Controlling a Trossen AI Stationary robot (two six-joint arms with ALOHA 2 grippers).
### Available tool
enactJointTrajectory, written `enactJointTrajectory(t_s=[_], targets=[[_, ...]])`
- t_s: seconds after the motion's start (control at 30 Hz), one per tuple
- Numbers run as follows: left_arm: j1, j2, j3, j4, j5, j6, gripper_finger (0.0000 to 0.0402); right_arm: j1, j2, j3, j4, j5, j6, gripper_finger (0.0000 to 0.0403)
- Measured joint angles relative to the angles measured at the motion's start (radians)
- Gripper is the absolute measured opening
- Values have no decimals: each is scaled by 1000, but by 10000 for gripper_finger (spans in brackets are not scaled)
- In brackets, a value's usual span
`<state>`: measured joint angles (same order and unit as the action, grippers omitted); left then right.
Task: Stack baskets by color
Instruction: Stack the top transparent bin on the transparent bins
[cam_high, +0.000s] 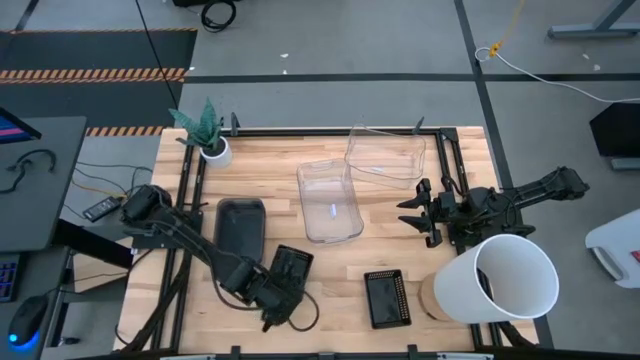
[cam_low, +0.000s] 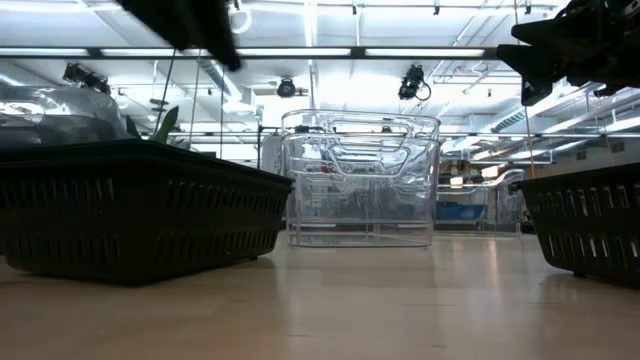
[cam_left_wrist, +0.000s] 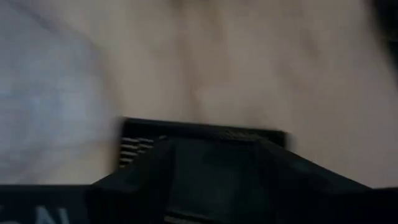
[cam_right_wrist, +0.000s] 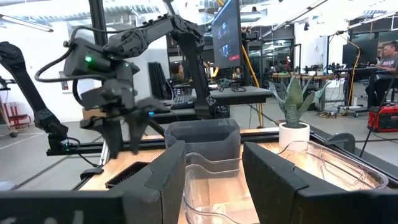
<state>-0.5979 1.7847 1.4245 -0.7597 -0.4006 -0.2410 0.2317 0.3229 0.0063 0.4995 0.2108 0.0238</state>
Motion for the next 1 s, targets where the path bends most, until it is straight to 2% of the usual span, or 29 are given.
enactJointTrajectory(t_s=[0.1, 0.2, 0.4, 0.63, 0.8, 1.0], targets=[[43, -9, 8, 8, -74, 117, 219, 0, 0, 0, 0, 0, 0, 165], [90, -54, -24, 117, -90, 269, 193, 0, 0, 0, 0, 0, 0, 165], [182, -233, -219, 296, -75, 413, 129, 0, 0, 0, -2, 0, 0, 165], [247, -453, -453, 698, -58, 610, 80, 0, 0, 0, 0, 0, 0, 165], [270, -593, -585, 916, -14, 687, 53, 0, 0, 0, -1, 0, 0, 165], [273, -715, -634, 952, -20, 726, 31, 0, 0, 0, 1, 0, 0, 165]])
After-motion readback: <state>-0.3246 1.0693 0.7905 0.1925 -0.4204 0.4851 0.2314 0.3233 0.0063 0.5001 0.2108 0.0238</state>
